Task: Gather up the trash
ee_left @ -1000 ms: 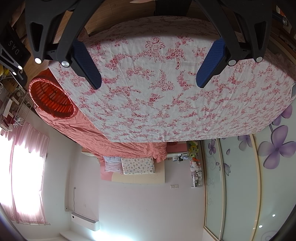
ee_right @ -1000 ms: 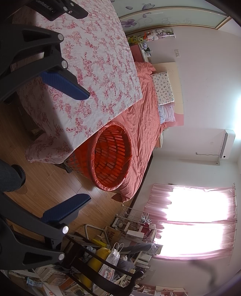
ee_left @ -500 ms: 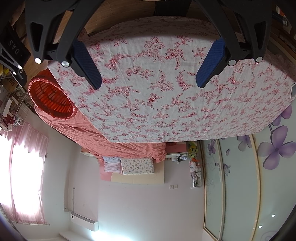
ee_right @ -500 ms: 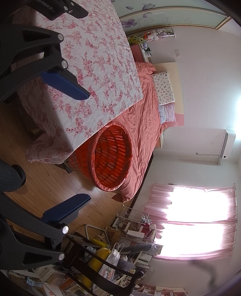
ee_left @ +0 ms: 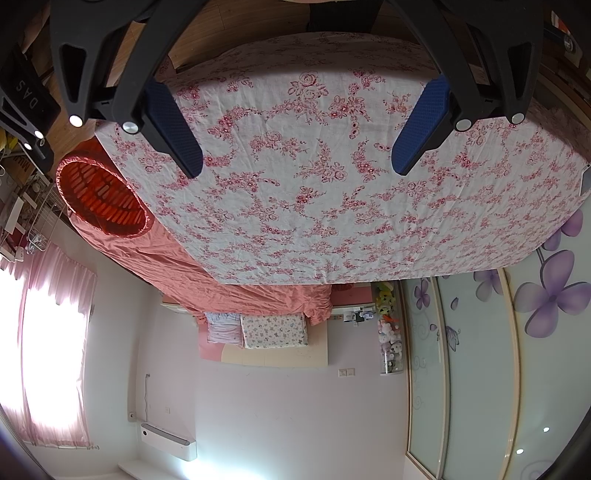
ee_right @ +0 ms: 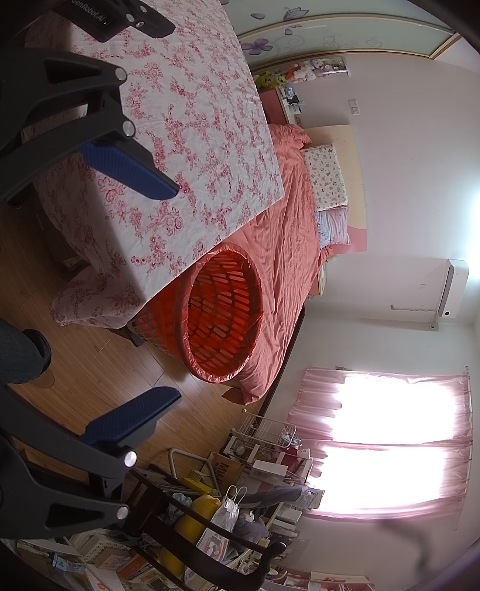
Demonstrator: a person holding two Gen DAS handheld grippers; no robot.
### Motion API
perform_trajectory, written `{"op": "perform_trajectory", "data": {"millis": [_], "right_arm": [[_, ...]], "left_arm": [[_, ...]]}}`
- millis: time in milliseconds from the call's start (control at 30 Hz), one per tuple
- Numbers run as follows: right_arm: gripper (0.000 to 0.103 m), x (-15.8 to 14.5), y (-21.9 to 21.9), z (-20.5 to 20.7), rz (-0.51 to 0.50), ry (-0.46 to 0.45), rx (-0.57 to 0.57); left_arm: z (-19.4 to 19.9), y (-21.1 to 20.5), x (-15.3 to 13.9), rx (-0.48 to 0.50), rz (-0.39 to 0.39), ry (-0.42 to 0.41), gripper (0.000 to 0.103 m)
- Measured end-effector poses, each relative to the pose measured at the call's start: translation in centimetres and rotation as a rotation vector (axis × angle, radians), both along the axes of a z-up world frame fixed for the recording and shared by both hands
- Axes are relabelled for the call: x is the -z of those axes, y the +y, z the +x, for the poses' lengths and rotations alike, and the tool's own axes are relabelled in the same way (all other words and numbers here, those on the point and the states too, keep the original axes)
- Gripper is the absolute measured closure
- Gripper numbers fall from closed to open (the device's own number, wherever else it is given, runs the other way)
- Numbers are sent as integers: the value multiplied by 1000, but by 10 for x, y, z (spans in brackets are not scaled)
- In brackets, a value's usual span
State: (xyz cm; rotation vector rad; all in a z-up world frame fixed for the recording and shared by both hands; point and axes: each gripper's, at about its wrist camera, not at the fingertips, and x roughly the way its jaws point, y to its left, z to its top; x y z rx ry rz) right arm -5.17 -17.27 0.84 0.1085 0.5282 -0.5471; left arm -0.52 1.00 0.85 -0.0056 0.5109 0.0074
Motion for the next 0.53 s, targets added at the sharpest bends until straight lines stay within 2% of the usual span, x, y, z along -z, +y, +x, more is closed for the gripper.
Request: {"op": "perform_trajectory", "data": {"millis": [533], "right_arm": [[4, 0, 0, 0, 0, 1, 0]], "left_arm": [[0, 2, 0, 2, 1, 2, 2]]}}
